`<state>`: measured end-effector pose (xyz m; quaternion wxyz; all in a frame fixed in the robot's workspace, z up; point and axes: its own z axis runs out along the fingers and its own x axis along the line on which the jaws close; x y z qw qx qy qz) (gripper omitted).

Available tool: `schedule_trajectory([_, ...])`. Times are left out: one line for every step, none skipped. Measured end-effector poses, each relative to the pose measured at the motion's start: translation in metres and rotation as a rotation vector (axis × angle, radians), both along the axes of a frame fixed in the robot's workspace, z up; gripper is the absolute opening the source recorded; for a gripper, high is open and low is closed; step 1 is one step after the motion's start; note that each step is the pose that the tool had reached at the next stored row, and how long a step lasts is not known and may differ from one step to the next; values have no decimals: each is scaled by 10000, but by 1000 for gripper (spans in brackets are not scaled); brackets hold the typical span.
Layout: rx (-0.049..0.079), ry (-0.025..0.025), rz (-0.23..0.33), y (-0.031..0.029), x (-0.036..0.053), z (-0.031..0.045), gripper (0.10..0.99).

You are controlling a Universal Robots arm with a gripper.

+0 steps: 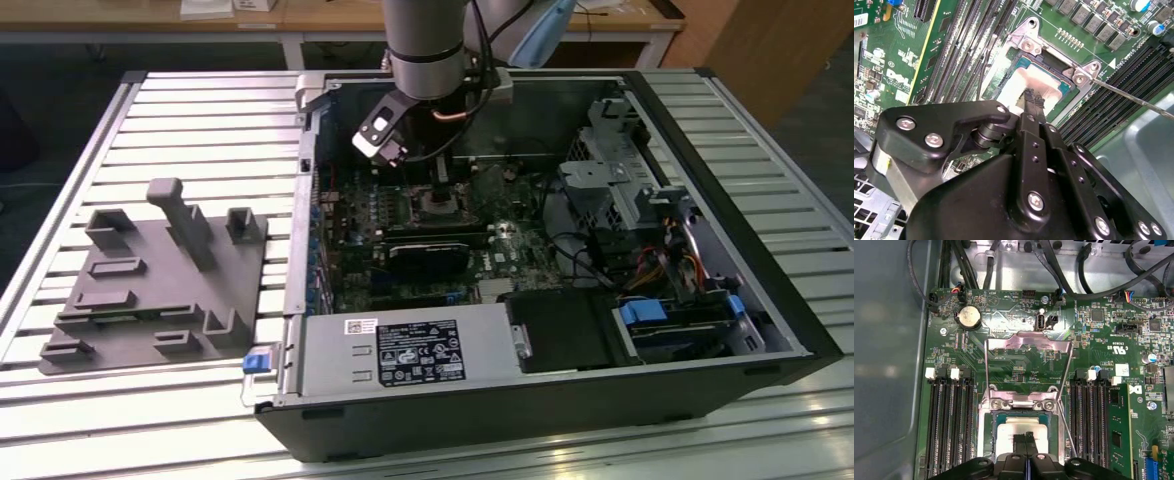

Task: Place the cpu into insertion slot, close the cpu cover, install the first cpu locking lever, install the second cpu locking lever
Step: 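Place the cpu into insertion slot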

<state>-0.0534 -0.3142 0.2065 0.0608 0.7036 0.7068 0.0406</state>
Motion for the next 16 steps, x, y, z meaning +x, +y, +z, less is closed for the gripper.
schedule_trajectory([-1, 0, 0, 0, 0, 0, 106])
schedule_trajectory([0, 8, 0, 0, 1, 0, 106])
schedule_trajectory([0, 103, 3, 1, 3, -1, 106])
schedule_trajectory([0, 257, 1, 0, 7, -1, 106])
schedule_trajectory([-1, 451, 1, 0, 14, -2, 106])
schedule_trajectory([0, 626, 0, 0, 23, -3, 106])
schedule_trajectory([-1, 694, 1, 0, 27, -3, 106])
schedule_trajectory([-1, 695, 0, 0, 27, -3, 106])
schedule_trajectory([-1, 696, 0, 0, 27, -3, 106])
schedule_trajectory([-1, 696, -1, 0, 27, -3, 106])
schedule_trajectory([0, 696, -1, 0, 36, -3, 106])
schedule_trajectory([1, 695, -2, 0, 50, -4, 106])
schedule_trajectory([1, 695, -4, 0, 66, -4, 106])
schedule_trajectory([1, 695, -5, 0, 86, -3, 106])
schedule_trajectory([0, 695, -6, 0, 105, -3, 106])
schedule_trajectory([0, 696, -6, 0, 118, -3, 106])
